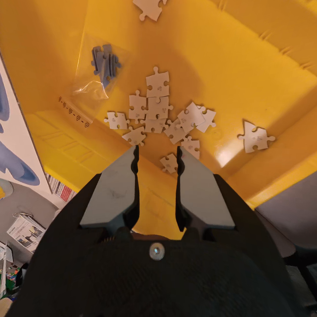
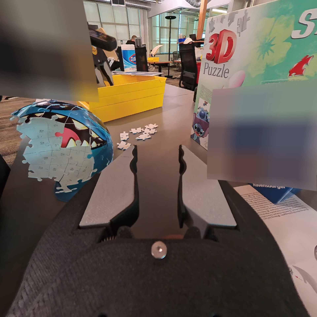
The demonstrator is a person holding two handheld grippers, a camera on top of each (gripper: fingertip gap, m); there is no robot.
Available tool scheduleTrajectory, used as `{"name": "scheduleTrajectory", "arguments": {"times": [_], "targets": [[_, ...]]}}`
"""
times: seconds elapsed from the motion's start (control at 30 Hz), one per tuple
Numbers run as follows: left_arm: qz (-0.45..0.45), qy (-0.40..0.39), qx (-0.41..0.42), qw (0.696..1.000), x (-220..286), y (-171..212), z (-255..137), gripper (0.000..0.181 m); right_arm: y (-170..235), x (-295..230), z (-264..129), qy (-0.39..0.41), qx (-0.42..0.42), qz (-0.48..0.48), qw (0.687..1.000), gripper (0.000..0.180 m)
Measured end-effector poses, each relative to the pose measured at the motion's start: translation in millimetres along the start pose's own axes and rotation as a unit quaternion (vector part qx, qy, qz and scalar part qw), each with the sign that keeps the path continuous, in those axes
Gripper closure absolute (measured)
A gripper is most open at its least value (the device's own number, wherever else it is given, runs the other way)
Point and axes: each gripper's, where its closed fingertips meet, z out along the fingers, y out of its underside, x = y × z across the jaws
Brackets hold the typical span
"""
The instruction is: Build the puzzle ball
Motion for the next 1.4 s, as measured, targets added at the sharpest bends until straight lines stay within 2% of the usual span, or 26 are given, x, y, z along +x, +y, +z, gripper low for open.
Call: {"name": "scheduleTrajectory", "arguments": {"times": [0.33, 0.53, 0.87, 1.0, 1.13, 1.4], "targets": [[-0.032, -0.004, 0.016, 0.999, -14, -1, -2, 0.138, 0, 1, 0, 0.0, -0.001, 0.006, 1.0, 0.134], [-0.023, -0.017, -0.006, 1.0, -19, 5, 2, 0.139, 0, 2, 0, 0.001, -0.001, 0.007, 1.0, 0.134], [-0.032, -0.025, 0.008, 0.999, -31, -4, -1, 0.142, 0, 2, 0, 0.0, 0.0, 0.009, 1.0, 0.134], [-0.058, -0.019, 0.007, 0.998, -44, -15, 10, 0.146, 0, 2, 0, 0.0, 0.0, 0.009, 1.0, 0.134], [-0.095, 0.02, 0.015, 0.995, -47, -27, 18, 0.145, 0, 2, 0, -0.001, 0.001, 0.011, 1.0, 0.134], [-0.08, 0.025, 0.021, 0.996, -34, -29, 22, 0.143, -1, 1, 2, -0.01, 0.003, 0.013, 1.0, 0.133]]}}
